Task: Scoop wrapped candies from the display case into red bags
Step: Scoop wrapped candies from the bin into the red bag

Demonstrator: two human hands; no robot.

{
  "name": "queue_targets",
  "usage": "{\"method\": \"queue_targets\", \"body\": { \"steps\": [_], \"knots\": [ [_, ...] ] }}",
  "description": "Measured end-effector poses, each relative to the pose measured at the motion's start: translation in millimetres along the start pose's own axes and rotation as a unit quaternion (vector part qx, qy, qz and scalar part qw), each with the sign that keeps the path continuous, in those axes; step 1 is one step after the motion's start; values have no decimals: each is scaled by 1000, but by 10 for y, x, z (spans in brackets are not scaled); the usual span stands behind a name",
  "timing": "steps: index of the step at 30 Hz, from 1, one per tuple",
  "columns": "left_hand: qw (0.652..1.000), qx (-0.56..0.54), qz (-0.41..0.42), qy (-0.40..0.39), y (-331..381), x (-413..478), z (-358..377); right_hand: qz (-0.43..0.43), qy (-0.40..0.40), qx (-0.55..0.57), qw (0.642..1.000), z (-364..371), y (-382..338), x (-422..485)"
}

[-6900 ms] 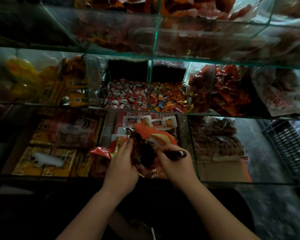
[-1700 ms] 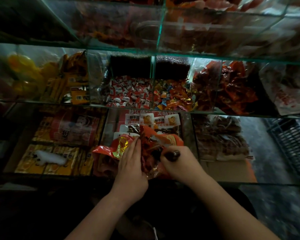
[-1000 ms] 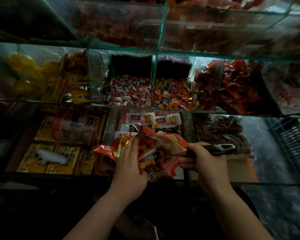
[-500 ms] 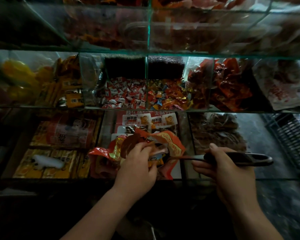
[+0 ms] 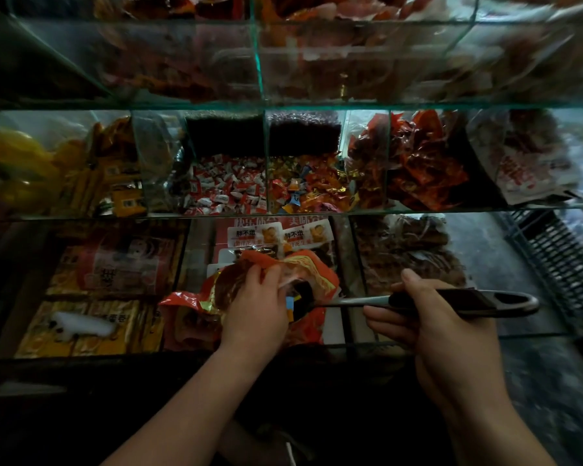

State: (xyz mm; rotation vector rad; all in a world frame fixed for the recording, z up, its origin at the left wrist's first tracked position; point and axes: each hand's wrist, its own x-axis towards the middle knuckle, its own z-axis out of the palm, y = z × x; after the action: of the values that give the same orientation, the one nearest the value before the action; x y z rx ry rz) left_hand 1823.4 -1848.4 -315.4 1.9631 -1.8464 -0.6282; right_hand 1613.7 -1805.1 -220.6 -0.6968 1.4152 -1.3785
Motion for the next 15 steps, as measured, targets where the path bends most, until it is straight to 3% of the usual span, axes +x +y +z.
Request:
{"method": "queue_targets", "body": {
  "steps": [6, 15],
  "knots": [
    [997, -24, 66, 44, -70, -63, 56, 0, -2, 3, 1000, 92, -39, -7],
    [999, -24, 21, 6, -48, -34, 80, 6, -4, 11, 1000, 98, -112, -26]
  ]
}}
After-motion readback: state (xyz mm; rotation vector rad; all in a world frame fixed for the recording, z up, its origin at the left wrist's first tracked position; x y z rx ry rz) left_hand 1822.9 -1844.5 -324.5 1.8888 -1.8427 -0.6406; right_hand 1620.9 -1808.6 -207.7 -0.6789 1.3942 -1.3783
